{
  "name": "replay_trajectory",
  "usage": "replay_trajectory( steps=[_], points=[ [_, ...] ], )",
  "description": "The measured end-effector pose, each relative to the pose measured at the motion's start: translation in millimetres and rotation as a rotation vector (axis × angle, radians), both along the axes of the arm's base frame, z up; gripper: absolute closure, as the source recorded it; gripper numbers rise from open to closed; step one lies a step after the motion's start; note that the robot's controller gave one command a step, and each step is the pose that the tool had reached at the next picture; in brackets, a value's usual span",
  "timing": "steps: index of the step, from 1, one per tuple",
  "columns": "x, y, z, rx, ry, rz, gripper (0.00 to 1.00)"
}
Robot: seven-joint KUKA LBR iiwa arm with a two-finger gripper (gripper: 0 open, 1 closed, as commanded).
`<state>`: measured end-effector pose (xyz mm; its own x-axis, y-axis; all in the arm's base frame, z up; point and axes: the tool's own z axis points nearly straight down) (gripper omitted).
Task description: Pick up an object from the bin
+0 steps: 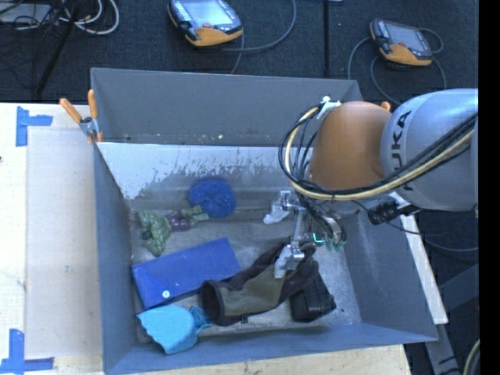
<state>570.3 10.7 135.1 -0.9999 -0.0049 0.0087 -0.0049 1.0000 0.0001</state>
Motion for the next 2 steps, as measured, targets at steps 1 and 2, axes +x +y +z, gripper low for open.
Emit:
replay_trajectory(
  steps=[1,2],
  points=[
    [1.7,0.0,3.9,0.0,-0.007,0.0,0.0],
    [-64.2,-6.8,-53.0,0.001,-0.035,0.371,1.0]
  ],
)
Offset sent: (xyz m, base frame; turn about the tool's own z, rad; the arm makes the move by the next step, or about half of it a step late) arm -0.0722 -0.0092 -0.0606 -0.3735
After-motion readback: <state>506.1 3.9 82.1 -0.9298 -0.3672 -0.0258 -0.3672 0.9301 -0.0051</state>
